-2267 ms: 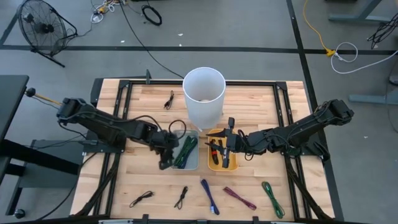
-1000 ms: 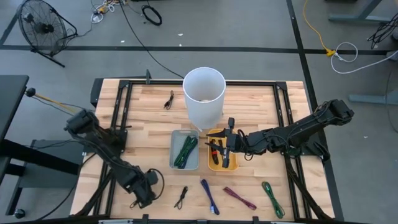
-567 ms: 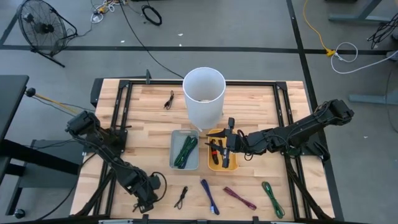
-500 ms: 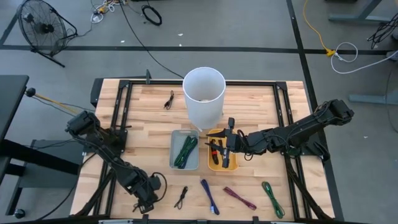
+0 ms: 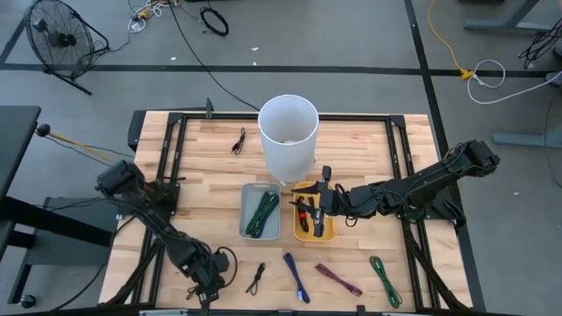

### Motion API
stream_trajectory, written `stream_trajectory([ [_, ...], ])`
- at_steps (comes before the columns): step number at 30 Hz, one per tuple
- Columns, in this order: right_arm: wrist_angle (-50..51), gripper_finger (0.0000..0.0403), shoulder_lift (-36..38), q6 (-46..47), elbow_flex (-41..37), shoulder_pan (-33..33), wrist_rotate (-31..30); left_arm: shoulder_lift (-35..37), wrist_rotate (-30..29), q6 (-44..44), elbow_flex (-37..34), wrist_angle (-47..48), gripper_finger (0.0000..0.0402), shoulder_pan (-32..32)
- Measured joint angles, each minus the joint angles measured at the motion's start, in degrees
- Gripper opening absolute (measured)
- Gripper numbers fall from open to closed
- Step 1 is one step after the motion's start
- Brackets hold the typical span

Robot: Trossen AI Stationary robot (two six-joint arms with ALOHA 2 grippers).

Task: Pick & Place USB Port
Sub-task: Put the black charger cable into the gray bin

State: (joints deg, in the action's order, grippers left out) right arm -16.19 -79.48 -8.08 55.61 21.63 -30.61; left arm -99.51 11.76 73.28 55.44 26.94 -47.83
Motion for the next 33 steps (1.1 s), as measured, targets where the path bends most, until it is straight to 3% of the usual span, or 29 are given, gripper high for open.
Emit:
stream_trajectory([
  [7,-0.1,0.0141,0.0,-0.5,0.0,0.0,0.0,-1.5,0.4,-2.9,0.0,-0.8,0.0146,0.1],
  [13,-0.3,0.0141,0.0,-0.5,0.0,-0.1,0.0,-1.6,1.2,-7.7,0.0,0.0,0.0063,1.4],
  [22,-0.2,0.0141,0.0,-0.4,0.0,-0.1,0.0,-1.7,1.2,-11.3,0.5,1.5,0.0061,3.3],
  [28,-0.3,0.0141,0.0,-0.4,0.0,-0.2,0.0,-0.7,-6.9,-20.1,8.6,13.6,0.0010,5.4],
  [33,-0.3,0.0141,0.0,-0.4,0.0,-0.2,0.0,0.5,-17.9,-25.8,18.4,30.1,0.0005,7.1],
])
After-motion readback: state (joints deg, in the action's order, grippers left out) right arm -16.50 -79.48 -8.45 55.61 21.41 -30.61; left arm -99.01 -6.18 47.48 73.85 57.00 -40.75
